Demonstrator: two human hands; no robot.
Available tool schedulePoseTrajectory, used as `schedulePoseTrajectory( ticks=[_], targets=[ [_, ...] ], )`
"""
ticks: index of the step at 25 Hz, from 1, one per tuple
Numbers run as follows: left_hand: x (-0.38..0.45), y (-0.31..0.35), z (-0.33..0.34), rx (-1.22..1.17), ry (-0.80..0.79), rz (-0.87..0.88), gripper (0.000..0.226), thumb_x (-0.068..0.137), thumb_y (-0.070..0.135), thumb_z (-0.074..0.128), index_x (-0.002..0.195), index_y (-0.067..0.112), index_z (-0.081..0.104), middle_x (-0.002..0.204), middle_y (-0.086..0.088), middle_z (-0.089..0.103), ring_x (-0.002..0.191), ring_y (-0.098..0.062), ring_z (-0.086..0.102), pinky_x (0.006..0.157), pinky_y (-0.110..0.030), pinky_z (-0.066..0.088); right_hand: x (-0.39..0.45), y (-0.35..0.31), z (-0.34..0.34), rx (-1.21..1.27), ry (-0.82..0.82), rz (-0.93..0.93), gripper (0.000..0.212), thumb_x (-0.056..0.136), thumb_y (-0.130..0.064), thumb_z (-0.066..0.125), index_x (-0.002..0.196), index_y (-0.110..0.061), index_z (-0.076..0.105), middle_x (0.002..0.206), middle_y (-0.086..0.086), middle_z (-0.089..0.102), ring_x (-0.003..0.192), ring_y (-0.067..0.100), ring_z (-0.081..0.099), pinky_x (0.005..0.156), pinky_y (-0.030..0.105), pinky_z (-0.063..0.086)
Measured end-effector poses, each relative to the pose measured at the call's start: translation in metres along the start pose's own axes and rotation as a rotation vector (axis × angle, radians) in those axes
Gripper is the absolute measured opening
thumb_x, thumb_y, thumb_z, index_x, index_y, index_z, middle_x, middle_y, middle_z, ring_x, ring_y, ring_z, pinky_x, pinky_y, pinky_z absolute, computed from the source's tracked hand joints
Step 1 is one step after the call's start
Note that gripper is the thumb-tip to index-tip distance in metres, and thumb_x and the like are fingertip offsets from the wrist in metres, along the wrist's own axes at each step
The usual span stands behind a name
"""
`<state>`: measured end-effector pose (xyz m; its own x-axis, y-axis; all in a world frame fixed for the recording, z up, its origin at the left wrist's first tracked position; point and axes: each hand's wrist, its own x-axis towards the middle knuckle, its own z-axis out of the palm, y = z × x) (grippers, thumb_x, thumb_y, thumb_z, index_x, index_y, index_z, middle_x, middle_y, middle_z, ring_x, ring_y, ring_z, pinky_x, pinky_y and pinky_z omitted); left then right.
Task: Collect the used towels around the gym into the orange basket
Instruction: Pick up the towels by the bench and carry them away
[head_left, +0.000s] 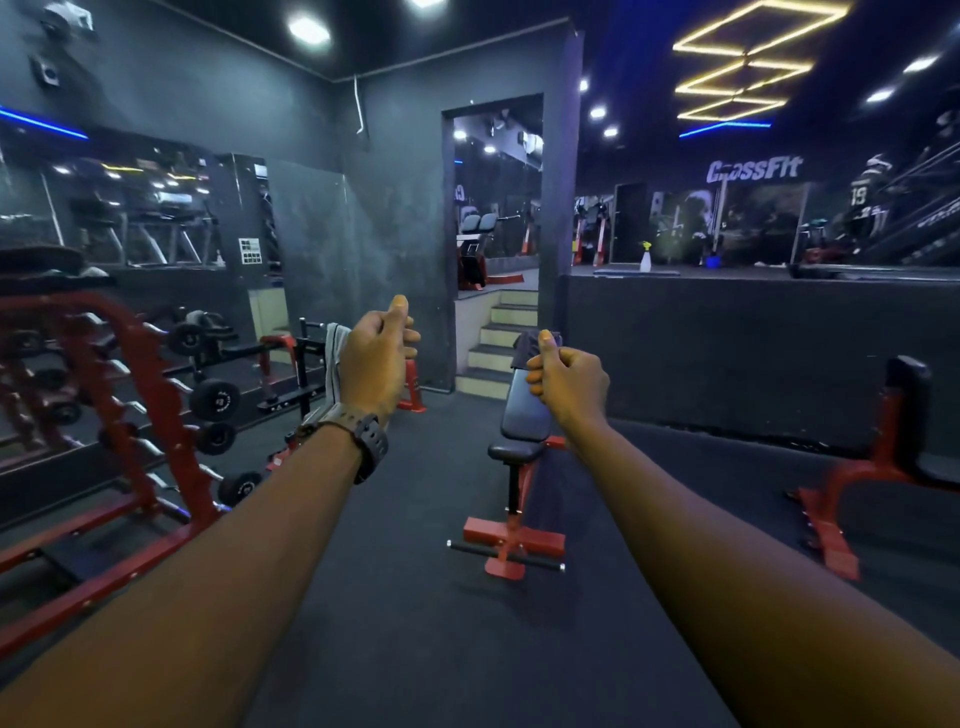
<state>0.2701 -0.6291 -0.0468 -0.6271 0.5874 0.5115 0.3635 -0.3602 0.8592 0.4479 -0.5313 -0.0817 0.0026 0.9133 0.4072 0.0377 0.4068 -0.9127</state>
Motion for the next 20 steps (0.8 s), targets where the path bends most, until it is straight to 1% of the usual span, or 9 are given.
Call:
schedulePoseTrajectory(
  ticks=[3, 4, 7, 9, 12, 16, 20],
  targets=[
    [0.084, -0.059, 0.013, -0.008, -0.011, 0.018, 0.037, 0.102, 0.049, 0.046, 0.085, 0.020, 0.062, 0.087, -0.002, 0.068, 0.076, -0.016, 0.062, 0.071, -0.034, 0.048, 0.068, 0.046, 0.056, 0.012, 0.015, 0.008, 0.047, 0.103, -0.041, 0.054, 0.068, -0.015, 0.071, 0.064, -0.001, 0.070, 0.057, 0.011, 0.063, 0.066, 0.032, 0.057],
    [0.110, -0.076, 0.019, -0.006, -0.013, 0.028, 0.037, 0.102, 0.049, 0.046, 0.086, 0.020, 0.062, 0.088, -0.003, 0.068, 0.076, -0.016, 0.062, 0.070, -0.032, 0.047, 0.092, 0.059, 0.073, 0.018, 0.022, 0.006, 0.047, 0.103, -0.041, 0.054, 0.068, -0.015, 0.071, 0.064, -0.001, 0.070, 0.057, 0.011, 0.064, 0.065, 0.032, 0.057],
    [0.193, -0.127, 0.039, 0.016, -0.019, 0.024, 0.038, 0.102, 0.049, 0.046, 0.087, 0.018, 0.063, 0.086, -0.002, 0.067, 0.073, -0.015, 0.061, 0.071, -0.033, 0.047, 0.175, 0.093, 0.129, 0.002, 0.031, 0.027, 0.048, 0.102, -0.044, 0.053, 0.065, -0.018, 0.071, 0.062, -0.002, 0.071, 0.060, 0.013, 0.067, 0.075, 0.043, 0.061],
    [0.252, -0.162, 0.053, 0.013, -0.027, 0.000, 0.039, 0.101, 0.051, 0.047, 0.087, 0.018, 0.064, 0.085, -0.001, 0.067, 0.073, -0.015, 0.061, 0.074, -0.035, 0.046, 0.231, 0.113, 0.169, -0.002, 0.031, 0.049, 0.047, 0.101, -0.044, 0.054, 0.065, -0.019, 0.070, 0.062, -0.002, 0.072, 0.063, 0.015, 0.069, 0.080, 0.049, 0.060],
    [0.335, -0.215, 0.068, 0.006, -0.023, -0.005, 0.039, 0.101, 0.053, 0.045, 0.089, 0.020, 0.063, 0.087, 0.001, 0.068, 0.076, -0.015, 0.063, 0.075, -0.036, 0.049, 0.300, 0.145, 0.231, -0.042, 0.016, 0.048, 0.048, 0.101, -0.046, 0.053, 0.068, -0.017, 0.072, 0.064, -0.002, 0.072, 0.065, 0.015, 0.069, 0.083, 0.049, 0.059],
    [0.434, -0.295, 0.096, -0.027, -0.050, -0.013, 0.040, 0.099, 0.055, 0.044, 0.087, 0.022, 0.062, 0.086, 0.001, 0.068, 0.083, -0.020, 0.065, 0.084, -0.042, 0.051, 0.379, 0.193, 0.310, -0.099, 0.032, 0.044, 0.049, 0.102, -0.047, 0.051, 0.072, -0.016, 0.073, 0.067, -0.001, 0.074, 0.066, 0.014, 0.069, 0.083, 0.046, 0.059],
    [0.556, -0.377, 0.119, -0.080, -0.129, -0.053, 0.046, 0.086, 0.065, 0.044, 0.085, 0.023, 0.061, 0.084, 0.001, 0.067, 0.078, -0.018, 0.062, 0.081, -0.042, 0.048, 0.466, 0.235, 0.393, -0.115, 0.085, 0.073, 0.047, 0.102, -0.047, 0.052, 0.070, -0.017, 0.072, 0.067, -0.001, 0.073, 0.065, 0.013, 0.067, 0.083, 0.047, 0.060]
  ],
)
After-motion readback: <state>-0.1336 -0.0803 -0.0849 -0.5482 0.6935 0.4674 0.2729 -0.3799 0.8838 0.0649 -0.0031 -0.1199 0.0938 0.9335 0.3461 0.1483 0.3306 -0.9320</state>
